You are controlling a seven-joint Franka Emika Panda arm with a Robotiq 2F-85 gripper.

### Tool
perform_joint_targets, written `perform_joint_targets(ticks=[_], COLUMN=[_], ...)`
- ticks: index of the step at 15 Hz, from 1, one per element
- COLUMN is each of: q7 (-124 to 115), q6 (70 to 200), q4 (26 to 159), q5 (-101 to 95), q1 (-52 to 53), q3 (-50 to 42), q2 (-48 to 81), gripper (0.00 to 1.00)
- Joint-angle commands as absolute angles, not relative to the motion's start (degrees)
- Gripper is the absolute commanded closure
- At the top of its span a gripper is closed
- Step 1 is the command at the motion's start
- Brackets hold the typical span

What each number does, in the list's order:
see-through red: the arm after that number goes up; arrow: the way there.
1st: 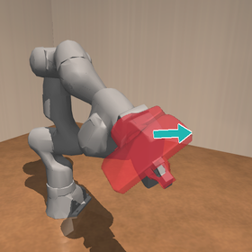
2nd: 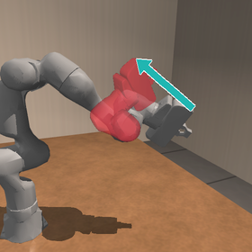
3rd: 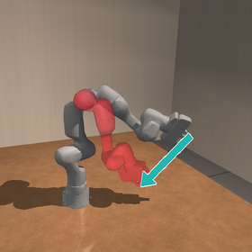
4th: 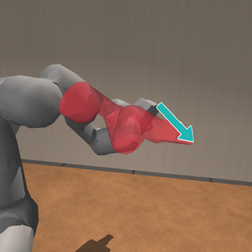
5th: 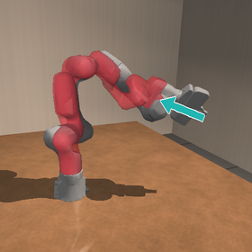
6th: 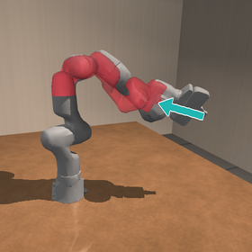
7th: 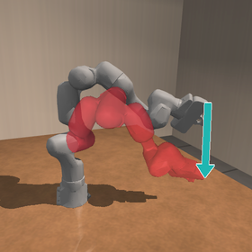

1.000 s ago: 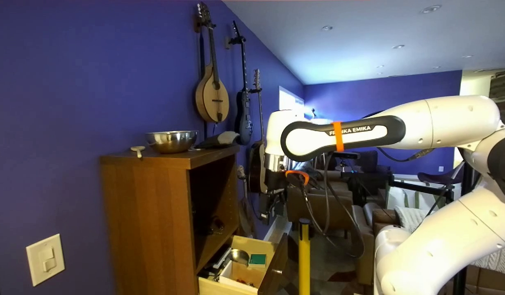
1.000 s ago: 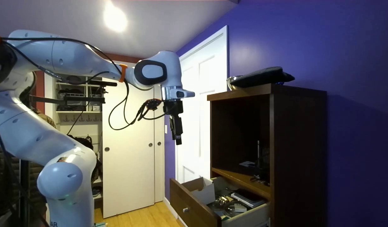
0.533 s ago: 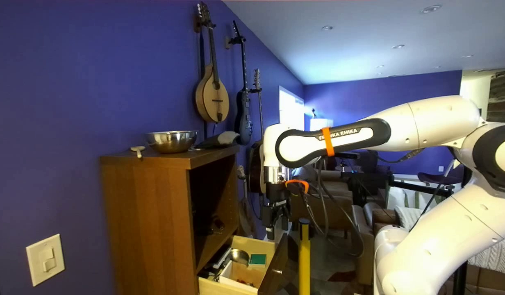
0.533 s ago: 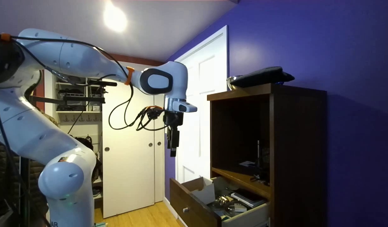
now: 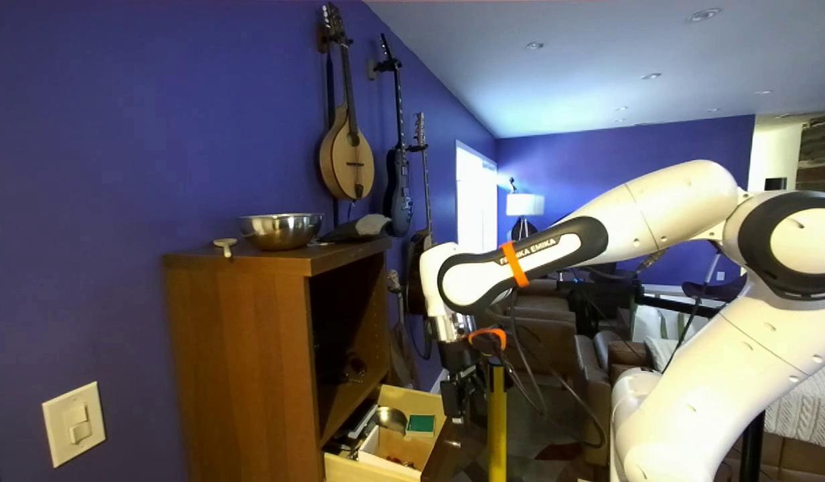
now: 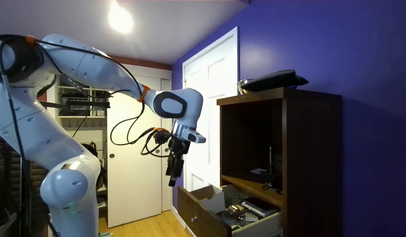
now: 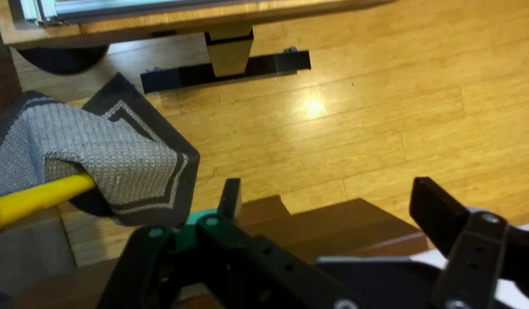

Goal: Close the top drawer

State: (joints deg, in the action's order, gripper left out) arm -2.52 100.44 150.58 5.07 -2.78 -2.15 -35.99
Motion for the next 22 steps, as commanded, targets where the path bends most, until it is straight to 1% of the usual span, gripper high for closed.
perform_joint_targets(ticks=[1, 6, 10, 15, 19, 22], q7=[1.11, 0.03, -2.95, -8.05, -14.16, -17.82], q6=[107.44, 124.47, 136.02, 150.4, 160.16, 164.18], q4=[155.2, 157.23, 157.51, 157.1, 153.8, 151.4], q5=[2.02, -0.09, -3.03, -0.65, -2.56, -4.48], q1=[-2.77, -3.52, -4.19, -1.8, -2.15, -3.56], q3=[-1.88, -1.66, -0.65, 2.74, 6.58, 8.13], q2=[-30.41, -24.52, -23.53, -18.94, -11.94, -8.79], gripper=[0.0, 0.0, 0.0, 0.0, 0.0, 0.0])
